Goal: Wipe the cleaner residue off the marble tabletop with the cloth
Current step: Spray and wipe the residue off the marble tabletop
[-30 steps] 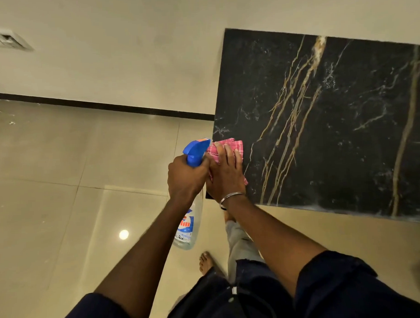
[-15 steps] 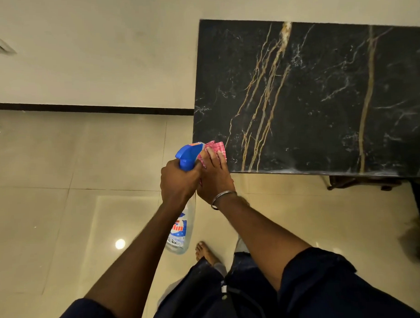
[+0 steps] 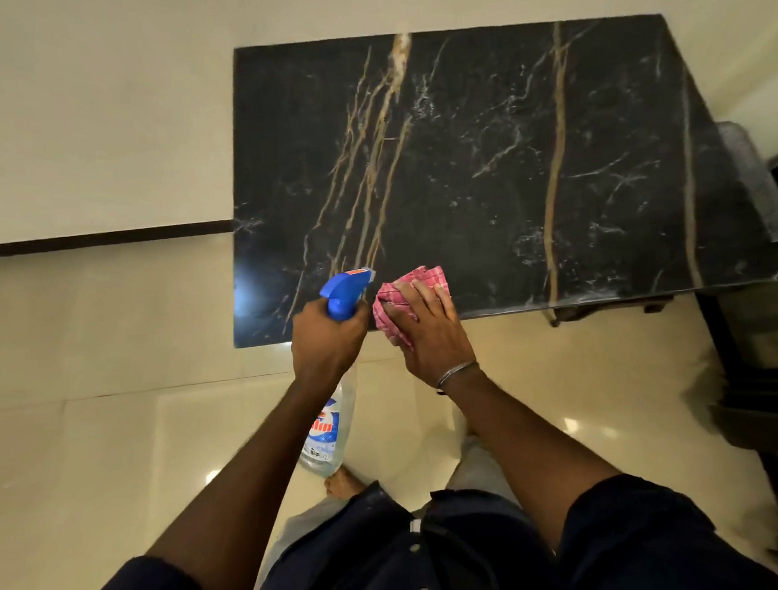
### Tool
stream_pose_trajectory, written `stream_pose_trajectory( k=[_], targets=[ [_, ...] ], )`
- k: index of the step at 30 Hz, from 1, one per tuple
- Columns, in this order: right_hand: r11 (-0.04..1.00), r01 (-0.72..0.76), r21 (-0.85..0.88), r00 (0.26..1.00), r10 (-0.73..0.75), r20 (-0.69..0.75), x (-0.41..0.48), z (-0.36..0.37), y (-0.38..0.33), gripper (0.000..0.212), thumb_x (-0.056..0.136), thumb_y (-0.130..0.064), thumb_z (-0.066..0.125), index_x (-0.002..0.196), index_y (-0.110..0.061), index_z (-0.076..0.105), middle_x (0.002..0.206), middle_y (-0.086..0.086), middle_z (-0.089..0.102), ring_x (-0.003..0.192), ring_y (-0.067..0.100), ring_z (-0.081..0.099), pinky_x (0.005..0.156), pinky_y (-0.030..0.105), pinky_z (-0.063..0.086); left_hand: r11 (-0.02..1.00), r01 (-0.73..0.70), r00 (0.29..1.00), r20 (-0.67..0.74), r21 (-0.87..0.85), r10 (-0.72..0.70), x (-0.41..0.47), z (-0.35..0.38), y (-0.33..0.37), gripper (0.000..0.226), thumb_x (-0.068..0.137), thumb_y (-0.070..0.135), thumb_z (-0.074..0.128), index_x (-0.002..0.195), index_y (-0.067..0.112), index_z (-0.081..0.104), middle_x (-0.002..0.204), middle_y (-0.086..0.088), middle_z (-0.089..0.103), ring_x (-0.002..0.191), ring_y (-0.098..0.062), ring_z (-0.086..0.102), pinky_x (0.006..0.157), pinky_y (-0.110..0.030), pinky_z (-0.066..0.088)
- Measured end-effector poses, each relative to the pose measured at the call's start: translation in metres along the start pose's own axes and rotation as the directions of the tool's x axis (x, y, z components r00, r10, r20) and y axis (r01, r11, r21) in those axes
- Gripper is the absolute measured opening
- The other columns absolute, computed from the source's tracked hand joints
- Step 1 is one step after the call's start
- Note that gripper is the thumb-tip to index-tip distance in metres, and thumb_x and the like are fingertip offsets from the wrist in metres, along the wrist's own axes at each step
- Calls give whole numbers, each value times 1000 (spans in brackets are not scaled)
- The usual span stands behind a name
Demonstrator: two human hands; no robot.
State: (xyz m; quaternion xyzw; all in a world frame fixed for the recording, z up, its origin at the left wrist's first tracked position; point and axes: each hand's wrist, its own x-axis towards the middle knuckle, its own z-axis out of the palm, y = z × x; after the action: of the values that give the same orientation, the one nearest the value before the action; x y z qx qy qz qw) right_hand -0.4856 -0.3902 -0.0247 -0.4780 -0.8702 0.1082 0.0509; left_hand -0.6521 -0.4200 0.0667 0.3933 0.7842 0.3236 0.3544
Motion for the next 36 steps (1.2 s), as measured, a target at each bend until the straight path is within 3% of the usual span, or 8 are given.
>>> stream_pose_trajectory(
  k=[5,8,13,16,23,29,32,36],
  targets=[
    [997,-58,-46,998,59,14,-47,-23,117,67,89,-32,58,149,-33,28,155,6,30,145,32,22,117,54,18,999,-3,999,53,33,1,-15,86,62,22,85,31,66,69,22,53,58,-1,55,53,-15,53,57,-29,48],
    [995,-77,-62,997,77,2,-75,-39,193,67,90,-36,55,150,-32,26,155,7,30,145,32,20,118,54,15,1000,9,994,106,10,-10,-25,144,99,22,83,33,67,69,21,55,61,-5,59,57,-20,58,63,-36,54],
    [991,-122,-47,991,119,-55,-115,-60,294,59,94,-39,49,149,-28,32,153,10,35,144,34,25,117,55,16,1000,7,982,190,16,-10,-38,223,152,18,84,32,68,74,24,56,68,-5,64,63,-21,63,69,-39,57],
    [987,-152,-48,986,148,-77,-136,-68,349,59,92,-37,51,147,-26,35,151,12,37,142,35,27,118,54,16,999,-11,978,210,42,2,-42,258,177,19,82,35,68,74,22,58,71,-10,67,66,-26,66,71,-43,59],
    [957,-284,-56,953,276,-128,-182,-96,455,53,94,-40,42,143,-20,43,149,17,38,139,38,31,115,55,19,996,-66,956,290,61,45,-49,316,220,17,84,33,69,78,27,55,69,-1,63,64,-18,63,71,-41,60],
    [921,-390,-12,906,382,-184,-189,-104,477,51,94,-39,39,139,-16,44,145,18,42,135,38,35,111,56,26,995,-85,944,323,57,63,-46,327,235,15,86,34,68,83,30,54,75,1,65,70,-16,66,73,-39,60],
    [864,-503,39,840,499,-213,-178,-102,458,49,95,-39,37,137,-16,46,145,17,42,136,38,35,113,55,23,994,-100,945,316,44,81,-42,321,237,16,85,33,68,92,21,60,78,-4,68,71,-19,68,73,-40,61],
    [806,-589,60,779,586,-221,-146,-97,420,50,95,-40,38,138,-17,45,145,18,43,136,39,34,112,55,24,994,-102,958,274,36,89,-33,305,238,16,84,35,68,81,22,60,67,0,63,61,-15,63,63,-34,58]
  ],
)
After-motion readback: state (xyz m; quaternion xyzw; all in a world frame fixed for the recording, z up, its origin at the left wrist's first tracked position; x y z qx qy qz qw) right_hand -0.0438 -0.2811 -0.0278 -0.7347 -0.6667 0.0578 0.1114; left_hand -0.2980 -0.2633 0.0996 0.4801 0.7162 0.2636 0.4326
